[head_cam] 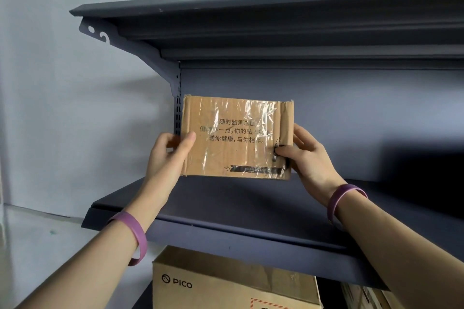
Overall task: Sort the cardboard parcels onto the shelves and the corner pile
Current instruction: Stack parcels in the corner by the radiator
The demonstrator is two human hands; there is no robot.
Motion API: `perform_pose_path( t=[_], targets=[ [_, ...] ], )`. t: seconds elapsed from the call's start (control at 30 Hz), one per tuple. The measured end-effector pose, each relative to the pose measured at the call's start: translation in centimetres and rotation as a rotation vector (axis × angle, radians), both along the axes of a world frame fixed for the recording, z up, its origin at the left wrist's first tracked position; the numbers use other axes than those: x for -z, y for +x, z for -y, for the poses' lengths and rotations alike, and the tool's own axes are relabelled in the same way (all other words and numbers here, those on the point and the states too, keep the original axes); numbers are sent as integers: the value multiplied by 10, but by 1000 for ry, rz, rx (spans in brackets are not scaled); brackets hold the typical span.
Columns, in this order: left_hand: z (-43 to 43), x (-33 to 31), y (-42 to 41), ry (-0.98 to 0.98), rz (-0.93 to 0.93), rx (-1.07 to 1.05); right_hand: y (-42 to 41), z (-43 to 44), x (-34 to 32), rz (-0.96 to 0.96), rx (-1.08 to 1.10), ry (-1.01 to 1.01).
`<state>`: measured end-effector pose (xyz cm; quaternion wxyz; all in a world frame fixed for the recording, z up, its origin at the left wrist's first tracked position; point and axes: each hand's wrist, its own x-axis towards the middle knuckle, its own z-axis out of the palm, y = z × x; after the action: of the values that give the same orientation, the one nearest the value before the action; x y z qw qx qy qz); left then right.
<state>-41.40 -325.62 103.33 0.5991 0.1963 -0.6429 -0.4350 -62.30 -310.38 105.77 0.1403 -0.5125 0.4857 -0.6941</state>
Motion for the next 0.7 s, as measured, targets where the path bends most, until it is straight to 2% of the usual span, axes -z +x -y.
perform_pose_path(
  t=[0.17,0.33,0.57,0.7],
  targets=[
    [1,1,-3,-29,9,-22,1,0,0,-33,19,-25],
    [2,2,-3,-64,-19,-30,5,1,-1,18,67,20],
    [5,3,-2,-128,122,-79,2,0,-4,141,102,-51],
    [3,1,-1,-95,107,3,1,1,-3,130,118,-55]
  ],
)
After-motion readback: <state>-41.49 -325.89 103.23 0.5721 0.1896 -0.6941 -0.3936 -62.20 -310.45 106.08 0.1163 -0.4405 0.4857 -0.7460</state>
